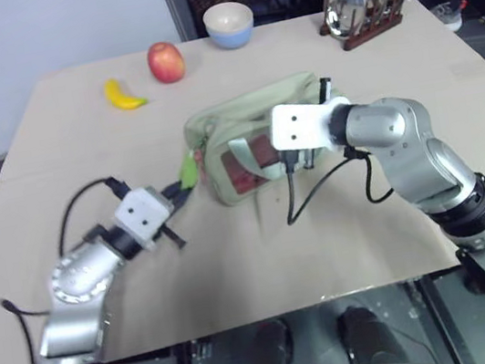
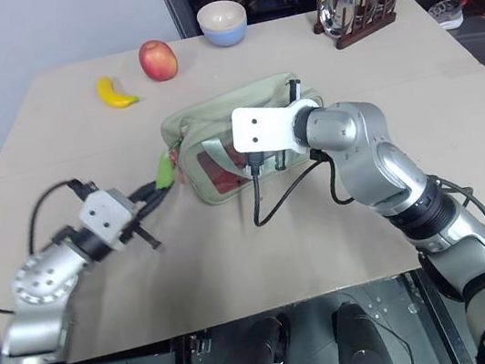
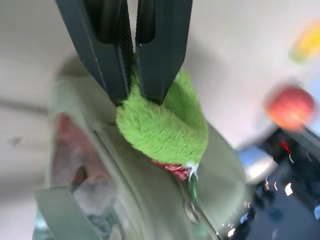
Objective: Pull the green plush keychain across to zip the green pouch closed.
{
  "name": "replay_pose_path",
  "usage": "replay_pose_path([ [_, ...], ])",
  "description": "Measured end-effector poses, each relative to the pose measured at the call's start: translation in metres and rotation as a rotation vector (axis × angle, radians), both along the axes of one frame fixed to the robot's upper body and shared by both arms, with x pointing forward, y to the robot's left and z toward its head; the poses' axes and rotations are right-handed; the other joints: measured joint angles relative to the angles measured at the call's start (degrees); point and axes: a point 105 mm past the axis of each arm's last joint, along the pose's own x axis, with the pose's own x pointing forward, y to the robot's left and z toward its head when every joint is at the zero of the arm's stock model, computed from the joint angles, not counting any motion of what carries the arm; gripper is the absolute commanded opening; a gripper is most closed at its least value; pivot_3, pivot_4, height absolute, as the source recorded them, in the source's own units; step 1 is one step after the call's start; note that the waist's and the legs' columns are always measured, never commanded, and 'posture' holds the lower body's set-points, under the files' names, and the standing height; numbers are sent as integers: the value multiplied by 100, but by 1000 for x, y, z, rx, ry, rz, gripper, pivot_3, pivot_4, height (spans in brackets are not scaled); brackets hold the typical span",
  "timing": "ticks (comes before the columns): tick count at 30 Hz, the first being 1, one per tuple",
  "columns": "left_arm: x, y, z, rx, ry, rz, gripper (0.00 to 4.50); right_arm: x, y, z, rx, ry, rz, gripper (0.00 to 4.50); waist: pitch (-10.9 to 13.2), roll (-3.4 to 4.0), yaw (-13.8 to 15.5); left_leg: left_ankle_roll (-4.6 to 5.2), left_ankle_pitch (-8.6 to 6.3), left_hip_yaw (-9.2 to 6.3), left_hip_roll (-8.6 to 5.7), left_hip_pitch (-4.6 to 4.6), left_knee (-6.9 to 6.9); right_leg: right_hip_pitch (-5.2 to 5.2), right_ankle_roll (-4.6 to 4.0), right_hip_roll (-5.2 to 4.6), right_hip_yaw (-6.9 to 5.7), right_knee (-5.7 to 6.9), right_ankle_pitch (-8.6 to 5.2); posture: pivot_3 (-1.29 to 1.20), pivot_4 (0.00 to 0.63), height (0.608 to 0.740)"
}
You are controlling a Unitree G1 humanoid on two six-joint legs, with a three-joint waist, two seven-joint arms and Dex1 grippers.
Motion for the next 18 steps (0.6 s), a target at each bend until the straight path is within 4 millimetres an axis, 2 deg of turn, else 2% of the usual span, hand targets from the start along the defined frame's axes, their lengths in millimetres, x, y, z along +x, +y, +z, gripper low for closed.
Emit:
replay_pose_path([
  [3, 6, 4, 33, 135, -90, -52, 11, 3, 4, -1, 12, 2, 0, 0, 0, 0, -3, 0, 0, -1, -2, 1, 0, 0, 0, 0, -1, -1, 0, 0, 150, 740],
  [6, 11, 5, 44, 187, -120, -67, 11, 2, 8, -1, 15, -4, 10, 0, 0, 0, -32, 0, 0, 0, -2, 0, -1, -1, 0, 2, 1, -1, 0, 0, 150, 740],
  [10, 30, -7, 58, 386, -172, -154, 11, 6, 13, 0, 24, -11, 6, 0, 1, 0, -30, -3, 2, -10, -1, -2, -2, -4, 0, 5, -8, 5, 0, 0, 150, 740],
  [14, 47, -19, 85, 498, -253, -221, 1305, 6, 19, 0, 28, -19, 12, 0, 0, -2, -48, -5, 4, -17, -11, -9, 7, -5, 1, 1, -12, 4, 1, 0, 150, 740],
  [18, 59, -34, 104, 581, -326, -299, 3396, 6, 23, 0, 34, -22, 14, 0, -1, -4, -78, -5, 4, -26, -15, -13, 12, -5, 1, 0, -18, 4, 0, 0, 150, 740],
])
